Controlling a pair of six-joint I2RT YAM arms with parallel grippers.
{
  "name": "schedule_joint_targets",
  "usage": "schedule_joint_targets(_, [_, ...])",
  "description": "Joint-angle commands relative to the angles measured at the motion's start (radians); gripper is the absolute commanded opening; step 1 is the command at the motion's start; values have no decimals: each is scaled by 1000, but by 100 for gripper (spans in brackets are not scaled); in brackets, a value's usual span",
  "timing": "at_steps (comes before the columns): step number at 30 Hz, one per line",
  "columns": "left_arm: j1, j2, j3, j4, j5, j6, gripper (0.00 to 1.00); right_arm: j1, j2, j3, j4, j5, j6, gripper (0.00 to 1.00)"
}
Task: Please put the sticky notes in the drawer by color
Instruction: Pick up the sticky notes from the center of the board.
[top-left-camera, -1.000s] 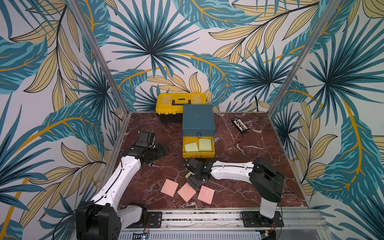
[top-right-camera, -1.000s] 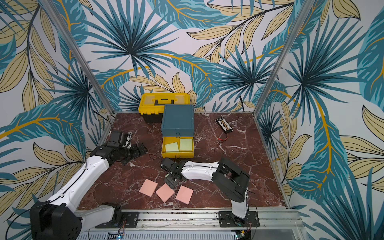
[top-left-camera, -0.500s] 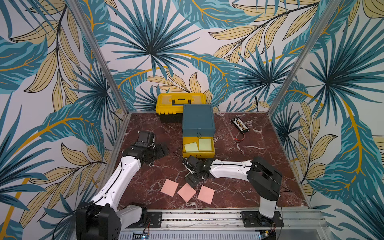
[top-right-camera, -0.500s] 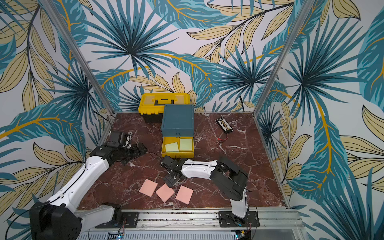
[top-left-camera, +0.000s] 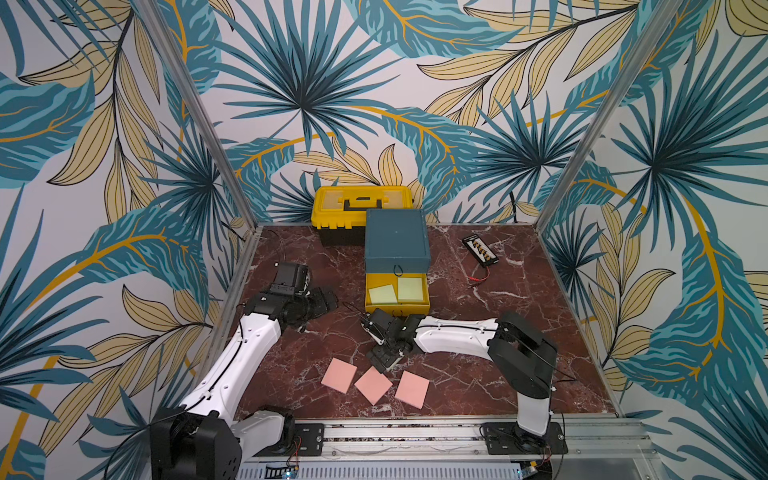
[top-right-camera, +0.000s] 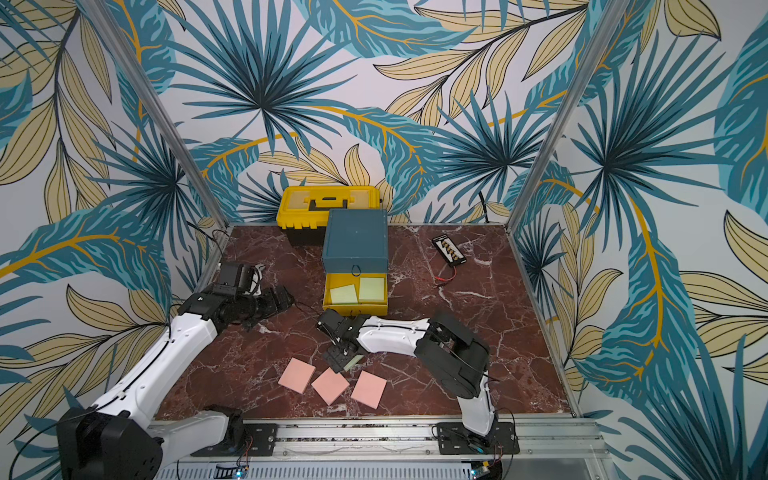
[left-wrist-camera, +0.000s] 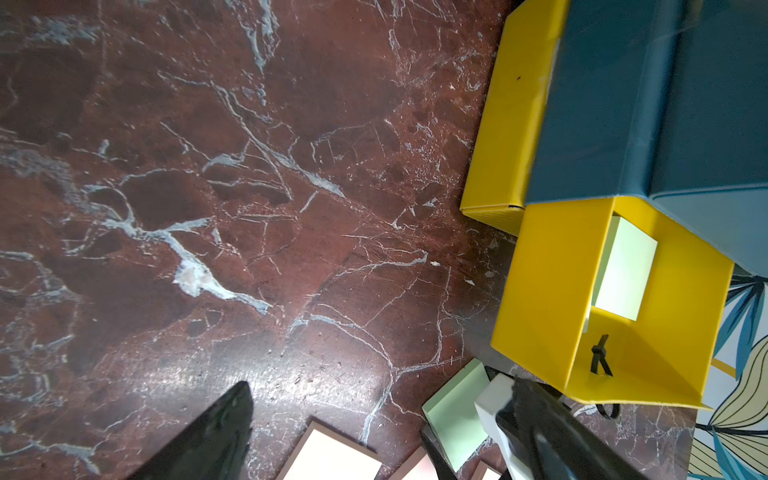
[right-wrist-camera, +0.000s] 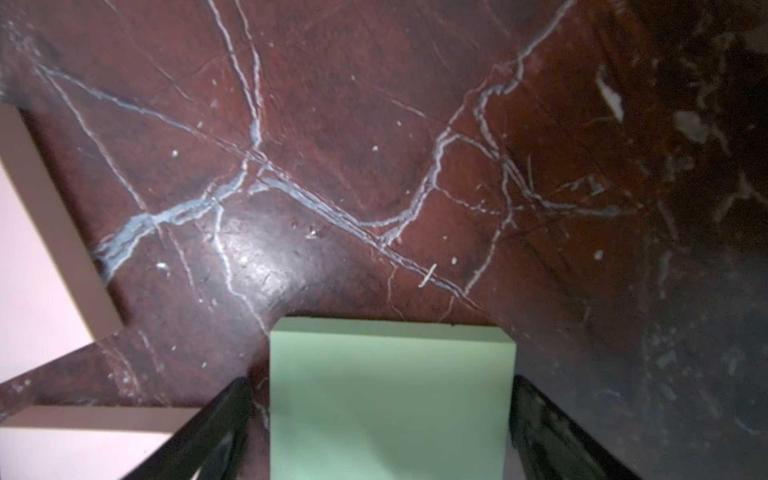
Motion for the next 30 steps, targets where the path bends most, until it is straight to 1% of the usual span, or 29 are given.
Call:
schedule_joint_targets(1, [7,-25,-14,-12,-11,-3,99,-3,66,-18,-98,-23,12,94])
schedule_joint_targets(5, [7,-22,-15,-8,-7,-2,99,-3,64,-16,-113,-35,16,86])
schedule_joint_targets(11, [7,-18,-16,-2,-5,-7,99,-3,55,-27,-117,-40,28,82])
schedule_joint_targets(19, [7,-1,-13,6,-2,-6,99,-2,49,-32,-127,-55,27,72])
schedule_joint_targets(22, [7,4,-14,8,0,-7,99,-3,48,-29,-135,-50,30,71])
schedule_joint_targets(30, [7,10,-7,16,3,-6,99,0,-32,3,-208,-2,24,71])
